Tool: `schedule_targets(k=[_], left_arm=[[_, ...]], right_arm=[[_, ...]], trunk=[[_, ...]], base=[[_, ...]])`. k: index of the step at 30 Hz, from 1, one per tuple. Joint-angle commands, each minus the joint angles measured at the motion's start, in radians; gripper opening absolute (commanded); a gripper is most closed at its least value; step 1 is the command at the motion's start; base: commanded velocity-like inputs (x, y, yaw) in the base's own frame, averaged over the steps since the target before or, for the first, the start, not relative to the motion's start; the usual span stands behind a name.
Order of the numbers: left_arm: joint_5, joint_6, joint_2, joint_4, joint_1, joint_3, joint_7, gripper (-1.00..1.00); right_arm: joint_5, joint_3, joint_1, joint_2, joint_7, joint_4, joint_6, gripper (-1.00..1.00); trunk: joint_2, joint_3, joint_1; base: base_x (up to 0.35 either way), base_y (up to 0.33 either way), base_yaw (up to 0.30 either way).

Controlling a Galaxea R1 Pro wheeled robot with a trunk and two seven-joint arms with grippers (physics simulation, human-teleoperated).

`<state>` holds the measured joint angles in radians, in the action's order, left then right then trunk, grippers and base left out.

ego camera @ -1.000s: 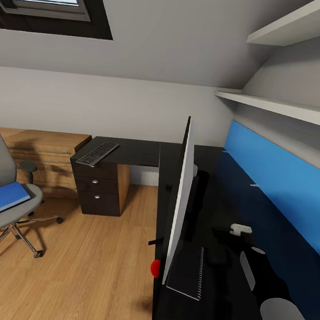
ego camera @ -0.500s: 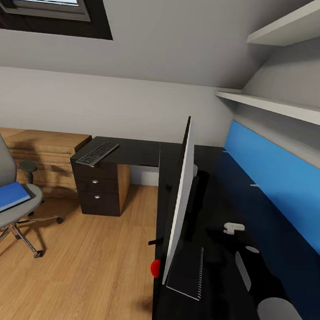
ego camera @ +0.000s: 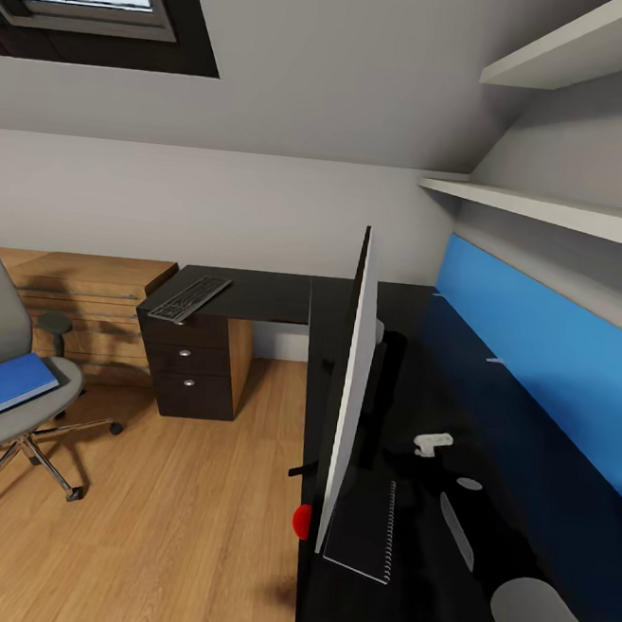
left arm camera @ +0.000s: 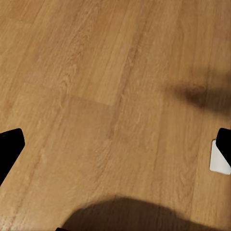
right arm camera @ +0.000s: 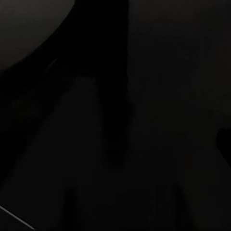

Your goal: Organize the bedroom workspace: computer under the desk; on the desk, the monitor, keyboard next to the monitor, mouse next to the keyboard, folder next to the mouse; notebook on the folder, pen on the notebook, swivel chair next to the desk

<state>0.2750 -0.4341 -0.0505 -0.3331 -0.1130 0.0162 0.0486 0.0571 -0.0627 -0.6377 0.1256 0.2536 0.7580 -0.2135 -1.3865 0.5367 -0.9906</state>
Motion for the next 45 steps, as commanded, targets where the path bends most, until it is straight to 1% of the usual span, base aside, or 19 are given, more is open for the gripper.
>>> schedule_targets(k=[1,14,26,39,45], left_arm=[[-0.001,-0.003,0.0,0.0,0.0,0.002,0.006,1.0],[-0.002,-0.002,-0.004,0.001,0.0,0.004,0.013,1.0],[-0.002,-0.002,-0.004,0.001,0.0,0.008,0.005,1.0],[0.001,-0.002,-0.002,-0.002,0.0,0.004,0.005,1.0],[0.001,-0.003,0.004,-0.002,0.0,0.001,0.004,1.0]], right_arm=[[0.006,-0.006,0.0,0.001,-0.002,-0.002,-0.006,1.0],[0.006,-0.015,0.0,-0.001,-0.038,-0.02,-0.007,1.0],[0.006,-0.015,0.0,-0.003,-0.044,-0.022,-0.006,1.0],[0.005,-0.015,0.0,-0.003,-0.046,-0.021,-0.006,1.0],[0.006,-0.015,0.0,-0.003,-0.046,-0.021,-0.008,1.0]], trunk=[[-0.001,0.001,0.0],[-0.001,0.001,0.0],[-0.001,0.001,0.0],[-0.001,0.001,0.0],[-0.043,0.02,-0.023]], base=[[0.0,0.0,0.0],[0.0,0.0,0.0],[0.0,0.0,0.0],[0.0,0.0,0.0],[0.0,0.0,0.0]])
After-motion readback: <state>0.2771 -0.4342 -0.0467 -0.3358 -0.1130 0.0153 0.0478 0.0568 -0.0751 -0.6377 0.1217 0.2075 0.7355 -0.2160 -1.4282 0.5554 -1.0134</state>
